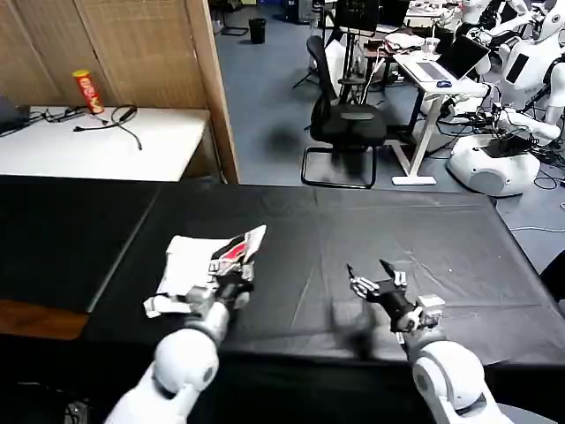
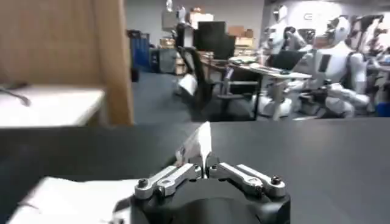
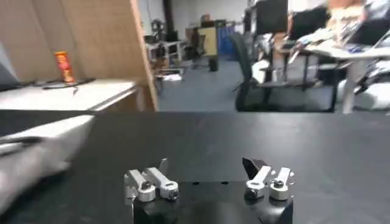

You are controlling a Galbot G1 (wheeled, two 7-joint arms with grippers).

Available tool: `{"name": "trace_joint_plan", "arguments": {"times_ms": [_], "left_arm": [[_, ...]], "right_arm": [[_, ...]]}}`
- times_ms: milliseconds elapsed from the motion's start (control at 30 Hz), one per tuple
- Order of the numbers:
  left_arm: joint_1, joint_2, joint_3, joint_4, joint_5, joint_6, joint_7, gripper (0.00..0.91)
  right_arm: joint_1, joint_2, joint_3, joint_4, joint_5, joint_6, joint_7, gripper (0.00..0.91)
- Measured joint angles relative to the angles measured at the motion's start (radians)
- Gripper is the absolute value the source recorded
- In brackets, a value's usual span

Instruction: Fold and organize the clothes.

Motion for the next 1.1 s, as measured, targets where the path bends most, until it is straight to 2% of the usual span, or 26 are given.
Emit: {"name": "trace_joint_plan", "arguments": {"times_ms": [167,333,633,767,800,867,900,1100], "left_arm": [[0.001,-0.02,-0.001,0.001,0.014,-0.032,0.074,0.878],[0.026,0.019,-0.044,-0.053,0.013,-0.046,0.083,0.878],[0.103,0.074,-0.141,-0.138,0.009,-0.062,0.056,0.878],[0.142,0.081,-0.181,-0.167,0.005,-0.065,0.055,0.878],[0.151,0.083,-0.19,-0.173,0.005,-0.066,0.055,0.878],[0.169,0.09,-0.211,-0.184,0.004,-0.069,0.055,0.878],[0.177,0.093,-0.22,-0.19,0.003,-0.071,0.055,0.878],[0.214,0.099,-0.268,-0.204,-0.002,-0.082,0.055,0.878]], "right_arm": [[0.033,0.001,-0.073,-0.018,0.073,-0.039,0.017,0.878],[0.099,0.031,-0.165,-0.076,0.076,-0.044,0.021,0.878],[0.239,0.145,-0.319,-0.25,-0.002,-0.043,0.021,0.858],[0.276,0.181,-0.355,-0.318,-0.003,-0.041,0.018,0.449],[0.283,0.187,-0.361,-0.331,-0.003,-0.04,0.017,0.088],[0.296,0.2,-0.369,-0.354,-0.002,-0.039,0.018,0.01],[0.3,0.205,-0.371,-0.362,-0.002,-0.039,0.019,0.0],[0.295,0.213,-0.359,-0.37,-0.01,-0.039,0.023,0.0]]}}
